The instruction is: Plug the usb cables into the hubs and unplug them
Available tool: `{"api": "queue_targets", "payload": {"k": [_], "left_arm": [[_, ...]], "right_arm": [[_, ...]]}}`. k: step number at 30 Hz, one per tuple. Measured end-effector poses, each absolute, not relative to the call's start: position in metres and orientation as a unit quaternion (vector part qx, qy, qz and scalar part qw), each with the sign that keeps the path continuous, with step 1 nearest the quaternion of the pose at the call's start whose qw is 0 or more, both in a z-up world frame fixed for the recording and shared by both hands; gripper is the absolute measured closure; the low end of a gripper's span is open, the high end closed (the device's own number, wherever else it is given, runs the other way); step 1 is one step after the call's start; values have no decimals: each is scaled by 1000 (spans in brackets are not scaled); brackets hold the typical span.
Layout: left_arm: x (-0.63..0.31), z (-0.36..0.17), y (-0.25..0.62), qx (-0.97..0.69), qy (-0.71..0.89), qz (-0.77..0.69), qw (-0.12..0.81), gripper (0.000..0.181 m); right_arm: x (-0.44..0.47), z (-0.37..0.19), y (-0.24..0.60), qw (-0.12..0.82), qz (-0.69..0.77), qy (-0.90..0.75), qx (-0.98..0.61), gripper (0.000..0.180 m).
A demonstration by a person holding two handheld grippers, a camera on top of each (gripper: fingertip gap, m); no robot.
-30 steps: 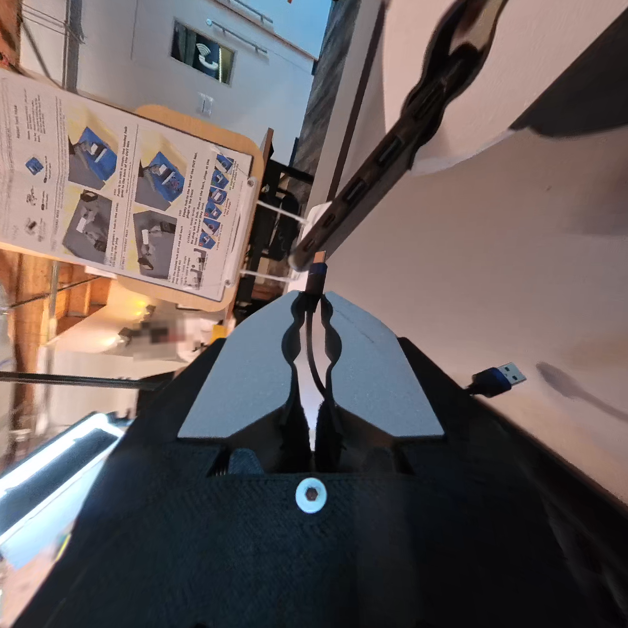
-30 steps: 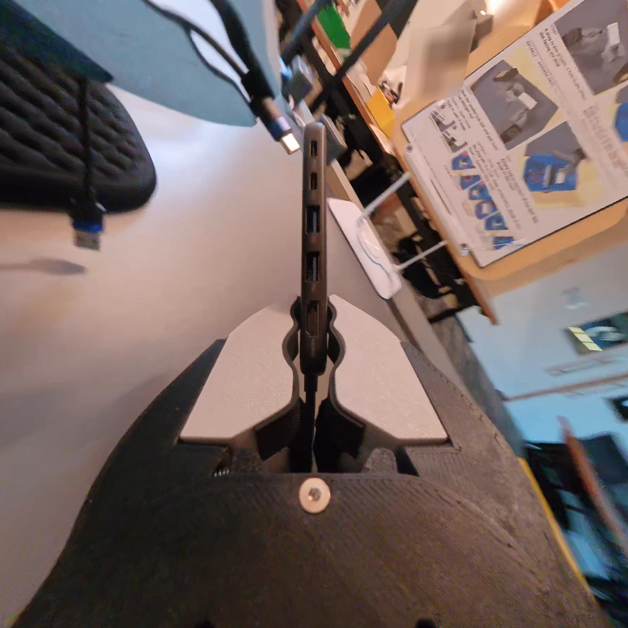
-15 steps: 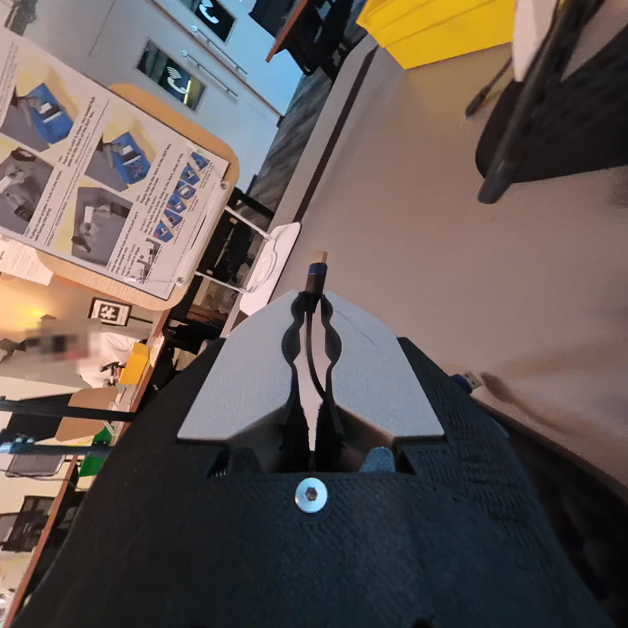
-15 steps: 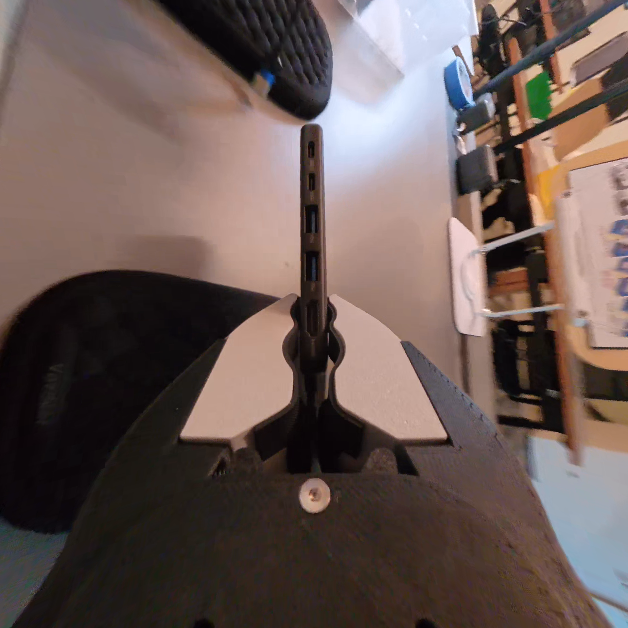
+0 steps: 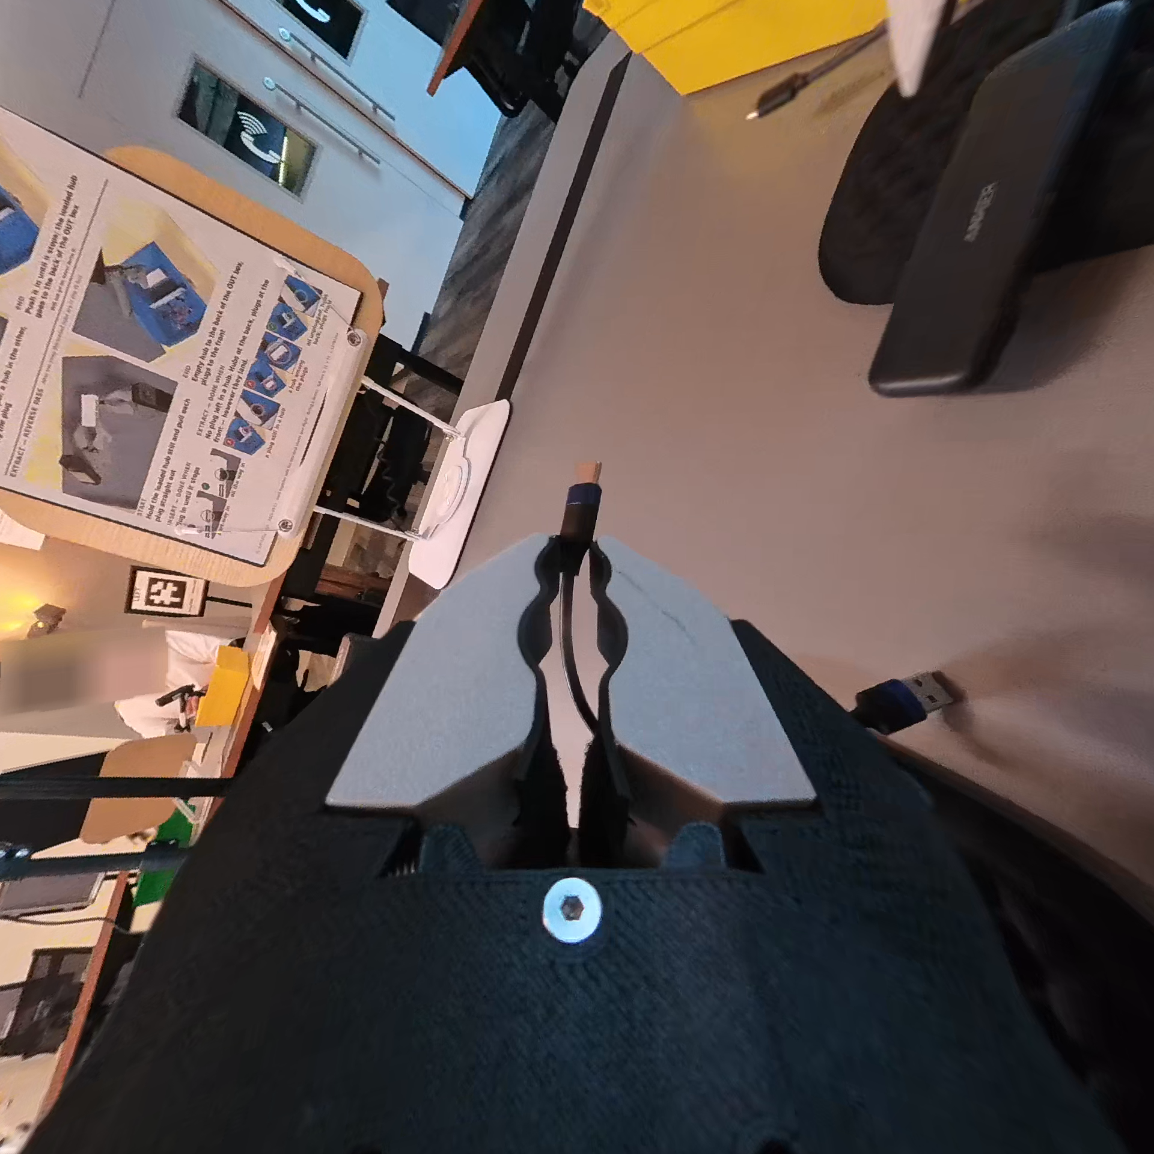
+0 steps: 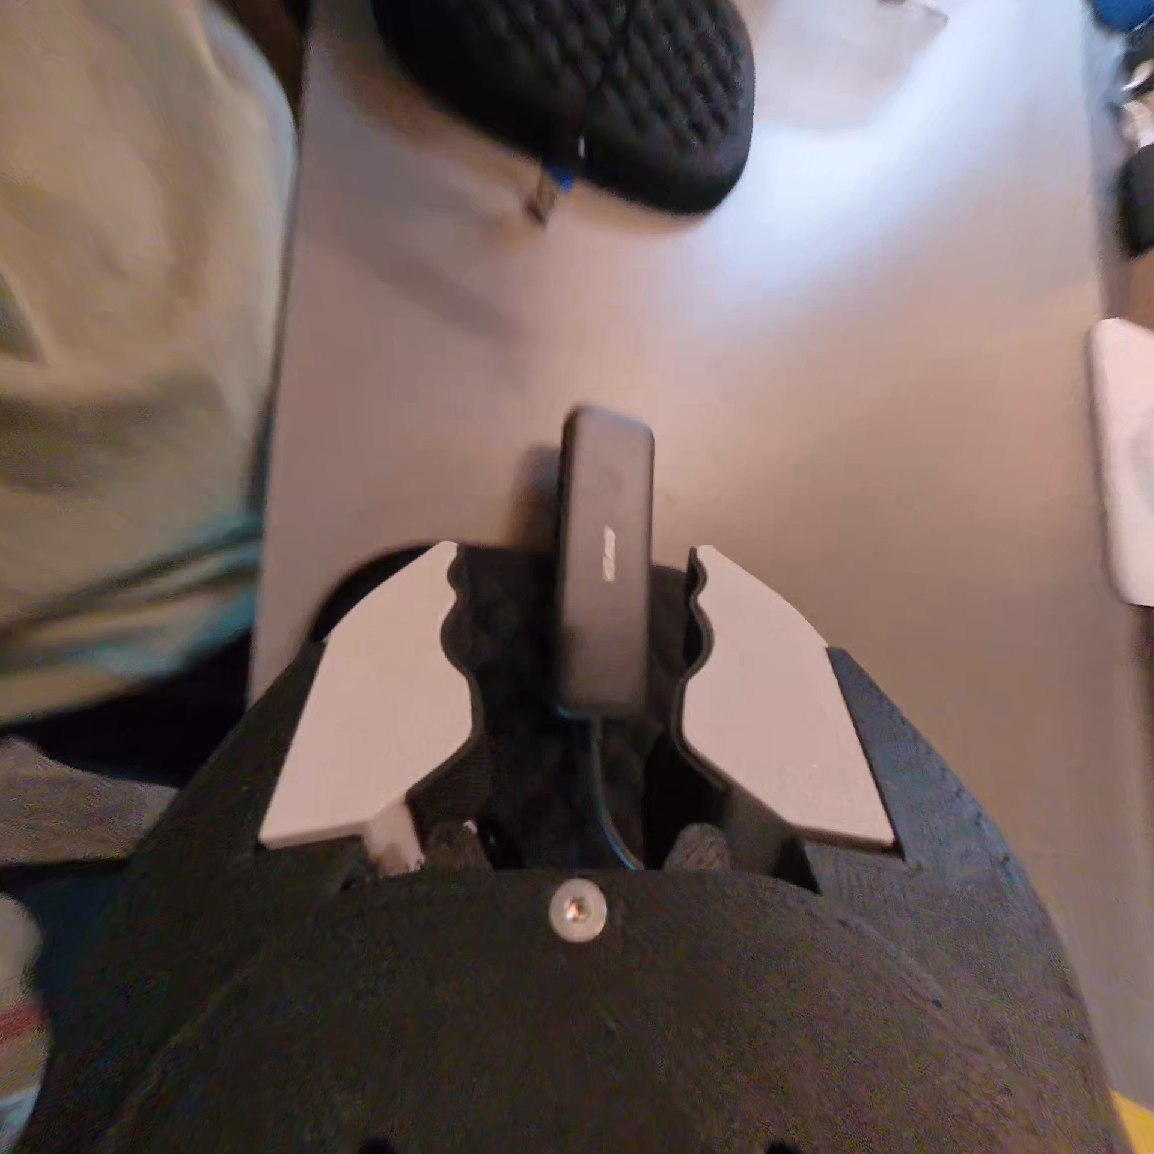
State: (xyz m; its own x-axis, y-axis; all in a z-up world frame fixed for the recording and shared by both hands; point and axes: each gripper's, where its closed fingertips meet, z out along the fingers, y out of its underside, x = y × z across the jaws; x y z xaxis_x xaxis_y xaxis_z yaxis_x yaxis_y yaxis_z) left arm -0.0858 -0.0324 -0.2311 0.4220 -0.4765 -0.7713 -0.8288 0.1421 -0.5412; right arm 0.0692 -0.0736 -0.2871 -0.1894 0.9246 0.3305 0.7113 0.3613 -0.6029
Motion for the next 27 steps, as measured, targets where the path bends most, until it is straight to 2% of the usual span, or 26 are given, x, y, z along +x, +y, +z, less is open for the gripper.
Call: {"api": "queue_targets", "payload": {"k": [1,3,7,9,11,12,16,22,27], "left_arm": [[-85,-232,-33,-636,515,153,554,171],[-83,-233,-35,-637,517,145,553,171],[-81,-237,-38,-637,526,146,545,171],[-82,-240,-38,-634,530,156,541,171],[-84,-244,-38,-633,531,168,537,171],[-85,-245,-37,-632,529,175,538,171],[-80,-243,-34,-616,513,211,559,171],[-71,-226,-22,-537,464,401,579,172],[-58,-236,-15,-531,463,428,566,172]], "right_arm": [[62,-286,-79,308,204,-744,-557,105],[53,-296,-76,254,227,-738,-583,104],[57,-335,-51,177,146,-758,-611,111],[55,-341,-53,164,151,-765,-604,115],[54,-344,-53,170,159,-767,-598,131],[53,-345,-53,173,168,-763,-600,132],[44,-337,-37,238,178,-706,-643,132],[18,-292,5,385,212,-526,-729,133],[4,-276,17,439,230,-438,-750,133]]}}
